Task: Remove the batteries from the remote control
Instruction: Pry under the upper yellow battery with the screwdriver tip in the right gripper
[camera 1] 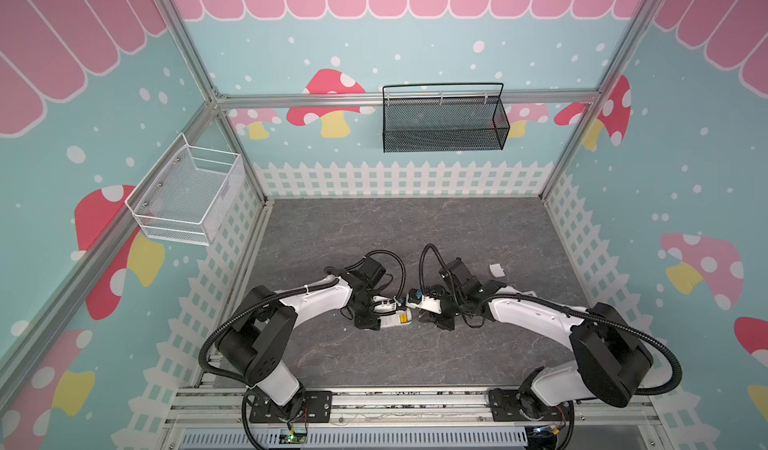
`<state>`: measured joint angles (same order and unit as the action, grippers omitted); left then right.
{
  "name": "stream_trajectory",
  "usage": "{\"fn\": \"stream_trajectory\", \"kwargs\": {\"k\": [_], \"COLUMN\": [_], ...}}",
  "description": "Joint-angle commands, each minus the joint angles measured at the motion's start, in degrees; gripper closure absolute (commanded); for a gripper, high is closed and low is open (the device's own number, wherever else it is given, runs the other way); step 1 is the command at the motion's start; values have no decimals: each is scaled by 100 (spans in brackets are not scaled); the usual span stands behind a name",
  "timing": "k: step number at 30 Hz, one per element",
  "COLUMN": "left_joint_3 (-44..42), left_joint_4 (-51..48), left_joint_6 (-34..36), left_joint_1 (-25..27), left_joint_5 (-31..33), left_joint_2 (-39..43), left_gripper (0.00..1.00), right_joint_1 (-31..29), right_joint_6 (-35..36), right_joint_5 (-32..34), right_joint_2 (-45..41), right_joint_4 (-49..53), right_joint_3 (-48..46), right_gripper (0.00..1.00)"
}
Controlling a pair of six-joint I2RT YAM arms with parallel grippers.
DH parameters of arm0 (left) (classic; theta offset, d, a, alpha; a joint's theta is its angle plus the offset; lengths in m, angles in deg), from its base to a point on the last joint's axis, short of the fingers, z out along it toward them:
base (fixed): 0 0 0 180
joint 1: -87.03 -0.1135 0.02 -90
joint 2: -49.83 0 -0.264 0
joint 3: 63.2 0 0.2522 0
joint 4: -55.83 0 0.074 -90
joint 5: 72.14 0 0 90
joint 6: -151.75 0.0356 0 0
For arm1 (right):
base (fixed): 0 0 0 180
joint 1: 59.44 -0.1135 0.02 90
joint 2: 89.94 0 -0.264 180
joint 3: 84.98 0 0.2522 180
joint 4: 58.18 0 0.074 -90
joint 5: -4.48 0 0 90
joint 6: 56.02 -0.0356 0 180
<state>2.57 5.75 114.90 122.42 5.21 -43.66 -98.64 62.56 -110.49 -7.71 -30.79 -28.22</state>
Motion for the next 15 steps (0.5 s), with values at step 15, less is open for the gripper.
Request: {"fn": "stream_trajectory", "kwargs": {"k": [15], "left_joint_3": [-175], "left_joint_4": [447], "left_joint_6": [91], "left_joint_1": [46], "left_joint_5": [339], "left_joint_2": [-77], "left_gripper": [53], "right_joint_1": [-44], "right_joint_6": [-75], "right_joint_5": [1814], "right_joint_2": [-379], "right_joint_4": [-2136], "right_joint_3": [-489], "right_gripper": [100]}}
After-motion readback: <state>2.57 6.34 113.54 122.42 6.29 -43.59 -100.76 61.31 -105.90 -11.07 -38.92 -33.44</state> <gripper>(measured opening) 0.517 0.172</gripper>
